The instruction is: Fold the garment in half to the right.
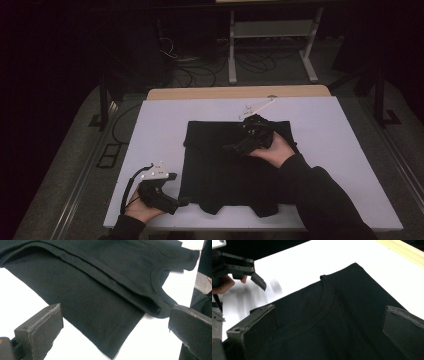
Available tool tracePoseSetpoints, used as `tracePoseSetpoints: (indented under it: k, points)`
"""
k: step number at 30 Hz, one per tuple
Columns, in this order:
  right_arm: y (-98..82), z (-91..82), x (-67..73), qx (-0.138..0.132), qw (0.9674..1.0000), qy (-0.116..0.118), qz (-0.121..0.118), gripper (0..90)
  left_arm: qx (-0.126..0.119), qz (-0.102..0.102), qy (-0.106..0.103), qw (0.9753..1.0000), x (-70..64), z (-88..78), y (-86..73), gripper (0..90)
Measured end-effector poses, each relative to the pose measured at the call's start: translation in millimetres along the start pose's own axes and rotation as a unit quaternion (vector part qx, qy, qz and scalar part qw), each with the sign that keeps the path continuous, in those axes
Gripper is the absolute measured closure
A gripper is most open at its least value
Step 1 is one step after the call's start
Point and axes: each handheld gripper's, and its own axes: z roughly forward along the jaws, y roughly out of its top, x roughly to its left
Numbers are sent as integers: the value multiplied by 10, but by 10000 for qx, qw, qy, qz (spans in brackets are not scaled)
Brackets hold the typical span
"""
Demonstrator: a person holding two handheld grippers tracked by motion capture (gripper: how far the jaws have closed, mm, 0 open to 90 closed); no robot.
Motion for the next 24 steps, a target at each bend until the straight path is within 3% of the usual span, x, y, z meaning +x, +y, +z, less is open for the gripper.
tracePoseSetpoints:
  k: [12,17,24]
  points:
    - [153,234,-80,78,9999,31,-94,0,119,86,57,9999,18,21,-48,0]
    - [212,357,-107,124,9999,39,68,0,168,60,97,9998,50,26,-78,0]
    - [287,533,-177,225,9997,55,61,0,230,49,100,9997,81,31,-107,0]
